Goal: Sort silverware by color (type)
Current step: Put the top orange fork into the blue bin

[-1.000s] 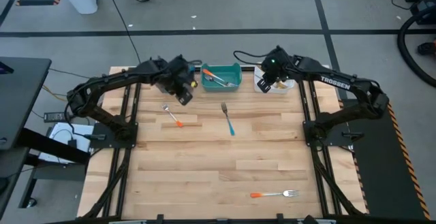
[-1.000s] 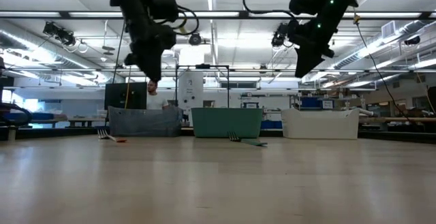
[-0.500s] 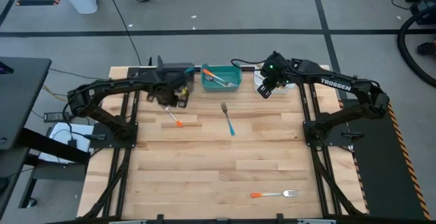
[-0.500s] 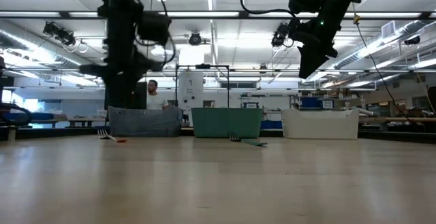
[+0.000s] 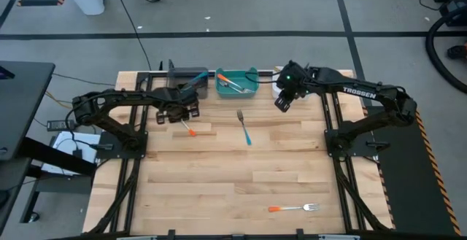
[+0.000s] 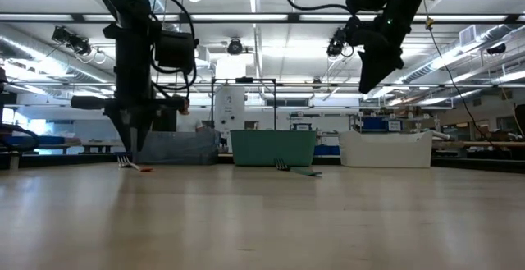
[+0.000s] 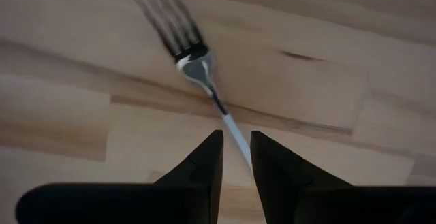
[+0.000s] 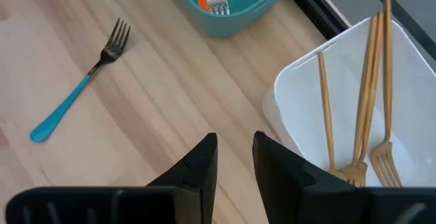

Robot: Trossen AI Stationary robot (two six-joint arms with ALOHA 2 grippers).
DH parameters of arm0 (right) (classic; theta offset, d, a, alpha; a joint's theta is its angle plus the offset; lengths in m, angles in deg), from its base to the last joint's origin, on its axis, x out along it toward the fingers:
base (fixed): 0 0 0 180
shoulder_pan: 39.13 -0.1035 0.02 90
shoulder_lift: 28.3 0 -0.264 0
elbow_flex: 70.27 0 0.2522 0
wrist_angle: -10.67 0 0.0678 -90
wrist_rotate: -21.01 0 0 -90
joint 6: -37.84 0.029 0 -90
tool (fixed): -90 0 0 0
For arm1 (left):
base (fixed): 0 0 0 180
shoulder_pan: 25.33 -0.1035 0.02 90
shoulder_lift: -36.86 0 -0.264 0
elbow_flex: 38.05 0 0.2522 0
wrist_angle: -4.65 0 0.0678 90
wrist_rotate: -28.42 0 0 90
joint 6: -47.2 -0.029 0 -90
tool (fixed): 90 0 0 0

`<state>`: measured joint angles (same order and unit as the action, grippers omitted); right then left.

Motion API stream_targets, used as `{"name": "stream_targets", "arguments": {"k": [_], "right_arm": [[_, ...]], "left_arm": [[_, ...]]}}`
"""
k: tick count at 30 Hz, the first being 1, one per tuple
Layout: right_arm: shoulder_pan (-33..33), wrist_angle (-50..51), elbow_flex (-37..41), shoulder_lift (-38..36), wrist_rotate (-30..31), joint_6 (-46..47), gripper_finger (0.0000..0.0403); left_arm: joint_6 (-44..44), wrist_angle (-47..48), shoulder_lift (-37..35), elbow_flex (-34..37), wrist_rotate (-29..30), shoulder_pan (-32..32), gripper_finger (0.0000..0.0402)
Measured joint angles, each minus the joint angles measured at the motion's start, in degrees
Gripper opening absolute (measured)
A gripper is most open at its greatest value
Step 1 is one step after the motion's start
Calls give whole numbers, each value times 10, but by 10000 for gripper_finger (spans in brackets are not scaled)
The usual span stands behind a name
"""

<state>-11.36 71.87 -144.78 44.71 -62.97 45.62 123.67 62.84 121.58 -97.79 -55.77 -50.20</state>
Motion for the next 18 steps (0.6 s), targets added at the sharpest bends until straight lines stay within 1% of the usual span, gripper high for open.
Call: {"name": "stream_targets", "arguments": {"k": [6,11,14,18], "right_arm": [[-16,0,0,0,0,0,101],[-29,0,0,0,0,0,101],[-36,0,0,0,0,0,101],[-43,0,0,0,0,0,101]], "left_arm": [[76,-2,4,0,6,5,82],[142,-1,4,0,34,19,82],[170,-1,6,0,48,20,82],[188,-2,16,-1,51,20,80]]}}
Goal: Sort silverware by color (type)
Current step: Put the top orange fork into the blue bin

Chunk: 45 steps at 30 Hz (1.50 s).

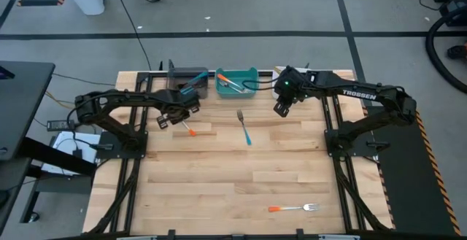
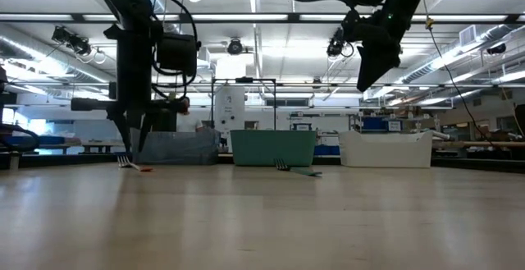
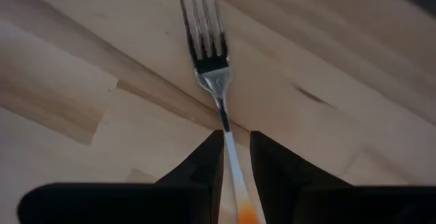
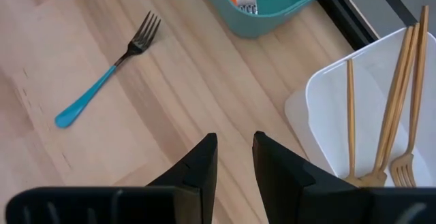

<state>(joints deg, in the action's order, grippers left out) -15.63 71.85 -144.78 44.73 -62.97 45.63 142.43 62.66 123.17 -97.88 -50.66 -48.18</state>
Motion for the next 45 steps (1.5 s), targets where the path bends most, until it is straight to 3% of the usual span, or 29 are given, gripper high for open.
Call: {"name": "stream_targets", "arguments": {"k": [11,25,31,38,45], "right_arm": [[-11,2,0,0,1,2,101],[-11,6,0,0,-1,23,101],[-11,8,0,0,-1,26,101],[-11,8,0,0,2,12,101],[-11,8,0,0,2,11,101]], "left_arm": [[34,-15,52,0,-7,0,51],[11,-22,92,-3,-3,-6,47],[-63,-27,89,-1,2,-5,12],[-226,-34,62,-1,10,24,12],[-372,-71,23,-74,8,75,12]]}}
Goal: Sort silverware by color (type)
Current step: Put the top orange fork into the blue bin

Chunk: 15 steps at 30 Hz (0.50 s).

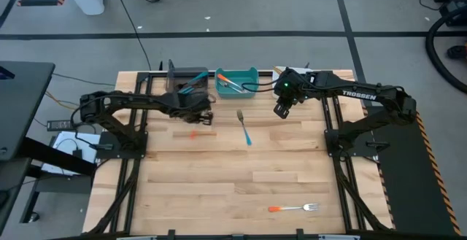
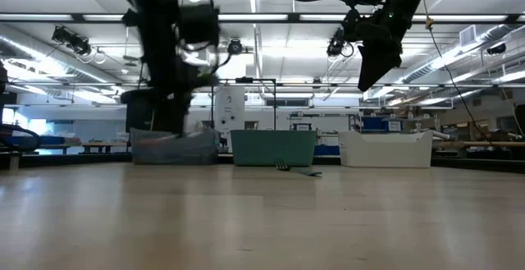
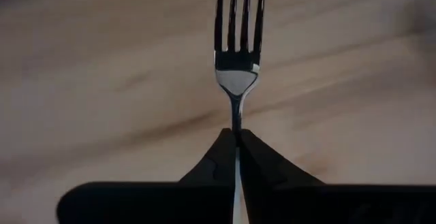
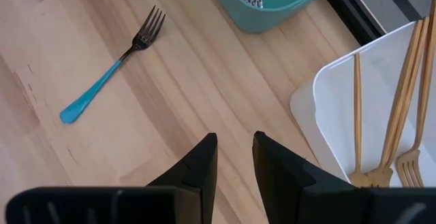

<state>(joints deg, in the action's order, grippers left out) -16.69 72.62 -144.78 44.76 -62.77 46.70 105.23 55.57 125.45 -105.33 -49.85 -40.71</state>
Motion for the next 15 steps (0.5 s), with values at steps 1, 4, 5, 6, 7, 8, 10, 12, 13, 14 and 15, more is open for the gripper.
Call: {"name": "stream_targets", "arguments": {"k": [1,4,5,6,7,8,10,12,13,14,15], "right_arm": [[0,-1,0,0,0,0,101],[3,-10,0,0,1,4,101],[5,-15,0,0,1,5,101],[6,-21,0,0,1,6,101],[7,-27,0,0,1,6,101],[7,-33,0,0,2,6,101],[10,-42,0,0,2,6,101],[12,-52,0,0,2,6,101],[13,-55,0,0,2,6,101],[14,-59,0,0,2,6,101],[15,-63,0,0,3,6,101]], "left_arm": [[-29,-19,0,-17,1,2,12],[-115,-80,0,-70,13,-4,12],[-148,-115,0,-87,22,-10,12],[-181,-147,0,-102,30,-18,12],[-215,-179,0,-118,35,-28,12],[-250,-208,0,-133,36,-39,12],[-322,-250,0,-158,37,-63,12],[-402,-279,0,-175,37,-87,12],[-439,-287,0,-181,36,-99,12],[-473,-297,0,-185,36,-111,12],[-504,-310,0,-188,36,-121,12]]}}
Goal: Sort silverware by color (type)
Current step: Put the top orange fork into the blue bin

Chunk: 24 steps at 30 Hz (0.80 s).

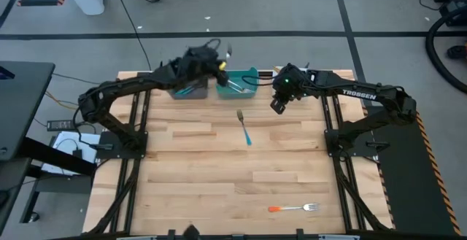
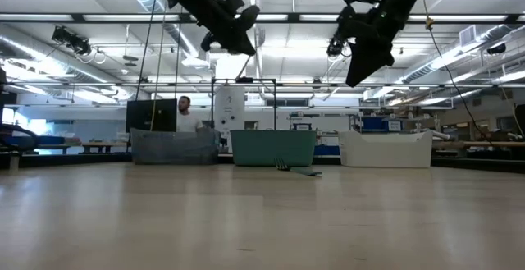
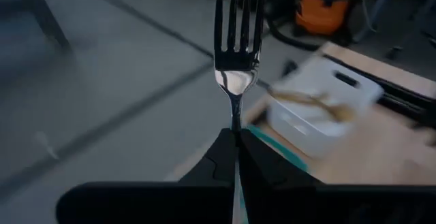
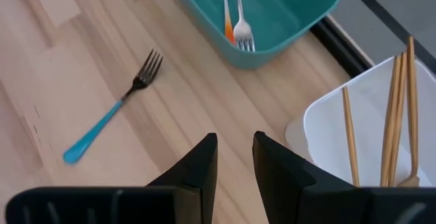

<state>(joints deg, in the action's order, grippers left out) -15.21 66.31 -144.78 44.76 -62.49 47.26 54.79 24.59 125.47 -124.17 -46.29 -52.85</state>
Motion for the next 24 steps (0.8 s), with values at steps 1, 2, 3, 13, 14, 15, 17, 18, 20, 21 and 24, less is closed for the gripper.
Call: {"name": "stream_targets", "arguments": {"k": [1,2,3,13,14,15,17,18,20,21,24], "right_arm": [[1,-3,0,0,0,0,101],[2,-6,0,0,0,0,101],[2,-8,0,0,0,0,101],[2,-11,0,0,0,3,101],[2,-11,0,0,0,7,101],[2,-11,0,0,0,10,101],[2,-11,0,0,0,14,101],[2,-11,0,0,0,15,101],[2,-11,0,0,0,15,101],[2,-11,0,0,0,16,101],[2,-11,0,0,0,24,101]], "left_arm": [[-29,-16,0,0,0,-11,12],[-53,-33,2,0,0,-21,12],[-73,-50,6,-1,-2,-30,13],[-195,-89,82,-1,-148,-88,25],[-206,-92,91,-1,-154,-88,25],[-219,-92,99,-1,-159,-87,26],[-237,-98,117,-1,-165,-84,26],[-244,-103,126,-1,-165,-82,26],[-248,-110,142,-1,-166,-80,26],[-248,-119,150,-1,-166,-79,26],[-248,-139,170,-1,-166,-78,27]]}}
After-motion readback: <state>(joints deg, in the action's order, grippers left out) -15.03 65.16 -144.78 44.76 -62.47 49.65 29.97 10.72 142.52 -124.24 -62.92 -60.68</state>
